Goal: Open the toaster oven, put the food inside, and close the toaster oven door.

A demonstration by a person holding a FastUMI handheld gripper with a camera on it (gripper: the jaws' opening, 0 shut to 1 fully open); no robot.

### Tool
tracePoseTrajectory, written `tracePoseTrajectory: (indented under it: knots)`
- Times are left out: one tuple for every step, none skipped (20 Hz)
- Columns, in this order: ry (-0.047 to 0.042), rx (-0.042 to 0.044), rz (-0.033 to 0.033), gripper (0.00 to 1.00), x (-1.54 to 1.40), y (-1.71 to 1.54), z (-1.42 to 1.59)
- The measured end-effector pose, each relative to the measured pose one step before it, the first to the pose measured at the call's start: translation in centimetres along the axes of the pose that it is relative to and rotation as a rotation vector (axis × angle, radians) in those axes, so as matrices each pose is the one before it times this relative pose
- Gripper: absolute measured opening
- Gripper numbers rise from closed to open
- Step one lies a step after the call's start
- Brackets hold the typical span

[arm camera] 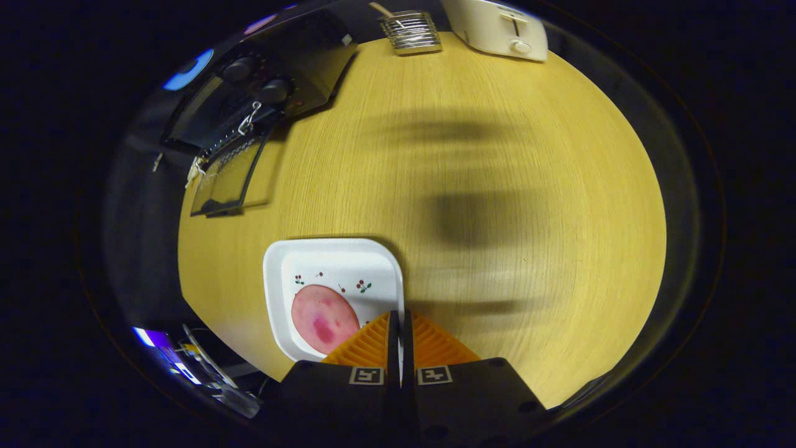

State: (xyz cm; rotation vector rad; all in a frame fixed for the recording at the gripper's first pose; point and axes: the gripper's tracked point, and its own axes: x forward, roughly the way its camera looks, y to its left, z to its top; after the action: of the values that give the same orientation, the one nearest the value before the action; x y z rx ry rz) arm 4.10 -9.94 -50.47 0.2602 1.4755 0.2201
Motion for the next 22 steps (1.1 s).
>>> tracePoseTrajectory:
  knots:
    - [0.00334, 0.05897, 0.05785, 0.05, -0.286, 0.293, -0.351]
    - [-0.00809, 0.05233, 0.04895, 0.05, -0.225, 0.061, -0.139]
    - [-0.00535, 0.02971, 0.03811, 0.05, -0.218, 0.149, -0.305]
    - [-0.01089, 0.02223, 0.02799, 0.05, -0.340, 0.152, -0.116]
    - [-0.01435, 0.02864, 0.02273, 0.05, -0.239, 0.343, -0.009]
    - [-0.01482, 0.02959, 0.01881, 0.05, -0.324, 0.273, 0.059]
    - [-0.01792, 0.02805, 0.01539, 0.05, -0.466, 0.122, 0.150]
    - [-0.02259, 0.03104, 0.00933, 0.05, -0.358, 0.292, 0.038]
    - [-0.01933, 0.02941, 0.01494, 0.05, -0.499, 0.257, -0.375]
    - [-0.02341, 0.03431, 0.01276, 0.05, -0.466, 0.544, -0.222]
    - [-0.02350, 0.03966, 0.01480, 0.05, -0.677, 0.737, -0.334]
    - [-0.02653, 0.04262, 0.01531, 0.05, -0.414, 0.946, -0.273]
    - [-0.02559, 0.04038, 0.01575, 0.05, -0.215, 1.108, -0.429]
    - [-0.02927, 0.03828, 0.01091, 0.05, -0.089, 1.089, -0.454]
    - [-0.02341, 0.03412, 0.01069, 0.05, -0.098, 1.124, -0.710]
    - [-0.02407, 0.03220, 0.00866, 0.05, -0.054, 1.093, -0.676]
    - [-0.02405, 0.03173, 0.00930, 0.05, 0.102, 1.248, -0.857]
    - [-0.02288, 0.02984, 0.01021, 0.05, 0.375, 1.230, -0.934]
    - [-0.02509, 0.03325, 0.00970, 0.05, 0.605, 1.384, -0.840]
    - [-0.02702, 0.03600, 0.00765, 0.05, 0.809, 1.299, -0.704]
    - [-0.02746, 0.03746, 0.00907, 0.05, 0.770, 1.171, -0.778]
    - [-0.02404, 0.03773, 0.00478, 0.05, 0.801, 1.042, -0.777]
